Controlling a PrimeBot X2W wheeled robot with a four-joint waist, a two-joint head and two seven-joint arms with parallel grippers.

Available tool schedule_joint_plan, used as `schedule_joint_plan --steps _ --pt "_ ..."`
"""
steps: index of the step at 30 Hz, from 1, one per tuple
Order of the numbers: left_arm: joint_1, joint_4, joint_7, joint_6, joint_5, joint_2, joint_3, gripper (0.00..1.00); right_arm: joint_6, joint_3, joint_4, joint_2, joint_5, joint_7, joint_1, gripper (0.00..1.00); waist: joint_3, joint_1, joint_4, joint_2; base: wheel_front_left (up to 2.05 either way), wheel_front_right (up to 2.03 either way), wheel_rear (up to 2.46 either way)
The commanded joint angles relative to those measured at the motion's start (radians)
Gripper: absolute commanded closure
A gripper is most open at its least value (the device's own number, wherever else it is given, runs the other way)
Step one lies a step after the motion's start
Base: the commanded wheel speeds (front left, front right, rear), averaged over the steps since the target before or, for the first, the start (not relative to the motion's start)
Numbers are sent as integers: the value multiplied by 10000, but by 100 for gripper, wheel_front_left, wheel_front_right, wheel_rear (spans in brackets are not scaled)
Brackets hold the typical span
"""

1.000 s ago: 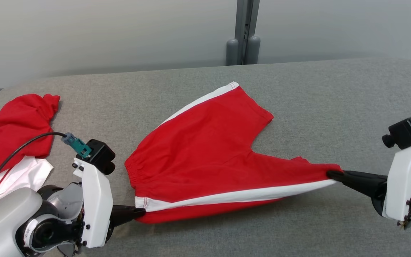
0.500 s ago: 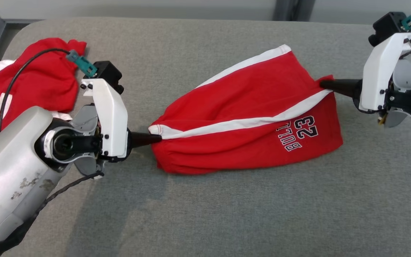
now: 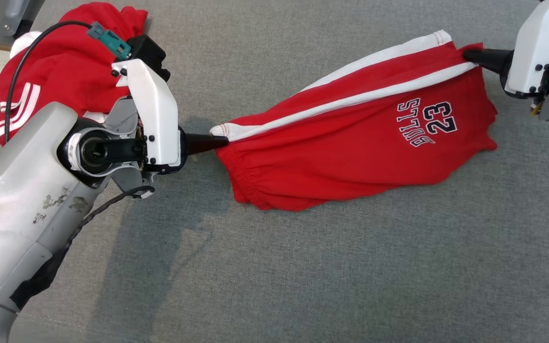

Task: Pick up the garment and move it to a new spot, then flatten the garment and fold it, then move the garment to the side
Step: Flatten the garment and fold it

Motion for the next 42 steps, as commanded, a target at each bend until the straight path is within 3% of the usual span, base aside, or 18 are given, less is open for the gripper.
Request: schedule_joint_plan --steps 1,18,19,20,21,35,38,42 --pt "-173 112 -81 -109 24 -48 65 100 6 -52 125 -11 -105 -169 -226 100 124 -1 100 0 0 0 0" --pt "-924 935 -385 -653 265 -718 124 100 6 290 863 209 -579 -1476 -901 100 785 -1 425 0 0 0 0" --pt "-937 988 -432 -689 315 -733 123 59 6 291 931 219 -560 -1514 -897 98 785 -1 428 0 0 0 0" --pt "-931 1049 -472 -707 372 -751 96 0 6 300 993 239 -565 -1558 -900 56 778 -1 426 0 0 0 0" --pt "-907 1115 -505 -726 426 -762 63 0 6 317 1077 268 -573 -1590 -905 0 764 -1 419 0 0 0 0" --pt "-723 1573 -891 -1031 801 -370 23 0 6 362 856 303 -285 -2756 -331 0 -146 -1 76 0 0 0 0" --pt "-609 1464 -1501 -1094 1145 -130 9 0 6 470 646 273 -520 -3635 -34 0 -554 -1 -48 0 0 0 0" --pt "-219 1168 -3365 -1139 2037 166 80 0 6 661 477 275 -727 -5023 667 0 -1113 -1 -200 0 0 0 0"
